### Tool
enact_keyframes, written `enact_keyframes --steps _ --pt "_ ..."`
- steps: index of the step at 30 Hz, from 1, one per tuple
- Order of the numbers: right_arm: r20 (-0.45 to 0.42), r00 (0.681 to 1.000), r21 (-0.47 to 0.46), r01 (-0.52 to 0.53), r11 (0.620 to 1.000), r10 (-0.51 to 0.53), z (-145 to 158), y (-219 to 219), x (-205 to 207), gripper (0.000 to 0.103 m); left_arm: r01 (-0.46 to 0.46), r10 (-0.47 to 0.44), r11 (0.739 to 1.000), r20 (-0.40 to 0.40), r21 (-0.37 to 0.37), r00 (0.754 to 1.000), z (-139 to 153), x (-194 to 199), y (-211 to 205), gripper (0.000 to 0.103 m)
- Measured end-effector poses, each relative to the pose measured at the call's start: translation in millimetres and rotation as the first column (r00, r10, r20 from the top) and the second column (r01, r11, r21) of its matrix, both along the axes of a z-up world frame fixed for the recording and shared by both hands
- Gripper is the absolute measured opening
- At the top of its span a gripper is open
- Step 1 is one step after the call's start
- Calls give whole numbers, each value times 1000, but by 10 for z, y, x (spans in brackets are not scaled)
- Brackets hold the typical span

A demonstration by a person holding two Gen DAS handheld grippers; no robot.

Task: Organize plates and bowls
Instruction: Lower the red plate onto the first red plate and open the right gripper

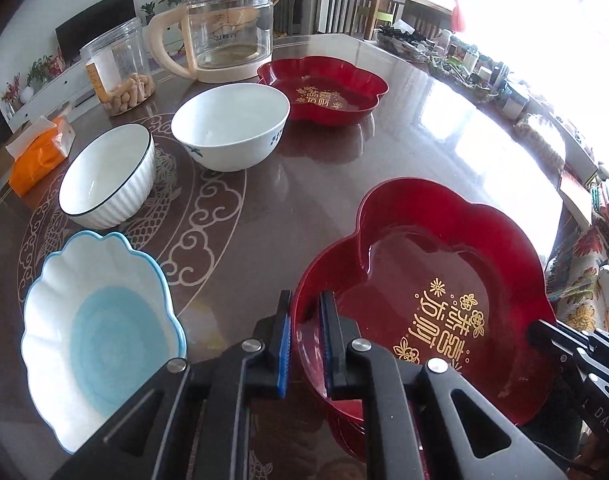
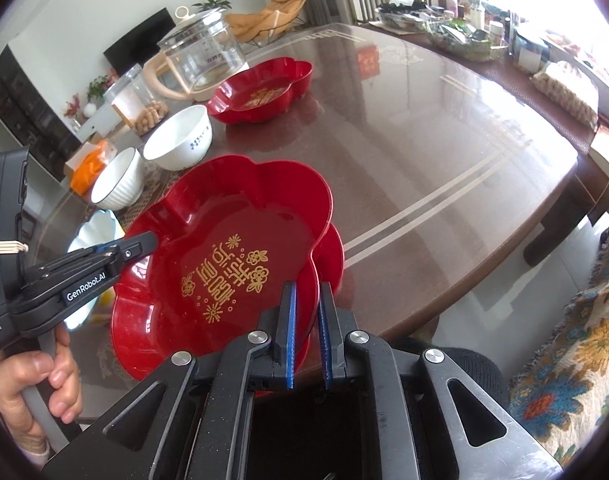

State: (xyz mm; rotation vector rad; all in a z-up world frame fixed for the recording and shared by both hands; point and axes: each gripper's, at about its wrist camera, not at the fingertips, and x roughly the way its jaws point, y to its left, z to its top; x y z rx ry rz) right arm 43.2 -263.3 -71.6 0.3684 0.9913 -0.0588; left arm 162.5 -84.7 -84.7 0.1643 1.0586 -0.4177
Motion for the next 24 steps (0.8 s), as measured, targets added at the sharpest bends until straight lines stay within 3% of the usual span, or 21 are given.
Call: enact_keyframes --steps 5,8,10,12,14,16,17,19,21,24 --pt "-2 1000 -38 -20 999 20 -56 98 26 15 8 -9 999 25 32 1000 -34 27 -17 11" --pt "-12 1000 -16 -17 1000 17 -113 80 23 15 28 -29 999 25 41 999 -43 1 -36 21" --pt "-10 1000 -10 -18 1000 18 -124 78 -6 15 34 -36 998 38 50 999 -31 -34 -56 29" --pt "1 1000 -14 -23 1000 23 -104 88 -33 15 36 -39 998 64 55 997 10 -71 -74 52" --pt "12 1000 -22 -24 999 24 -66 101 -54 16 29 -35 998 102 52 994 82 -103 -77 64" --pt "29 999 -34 -21 999 22 -14 102 -72 18 24 -31 998 135 52 990 174 -136 -77 68" --pt "42 999 -36 -18 999 19 16 98 -84 22 22 -30 998 149 51 988 225 -154 -74 68" --pt "78 997 -35 -1 999 4 101 74 -120 47 13 -22 999 186 51 982 355 -217 -58 70" --pt "128 992 -56 18 998 -11 225 72 -175 59 -8 -2 999 237 42 972 505 -311 -21 84" --pt "194 981 -101 36 994 -16 404 99 -250 68 -54 43 998 321 26 946 697 -474 44 92"
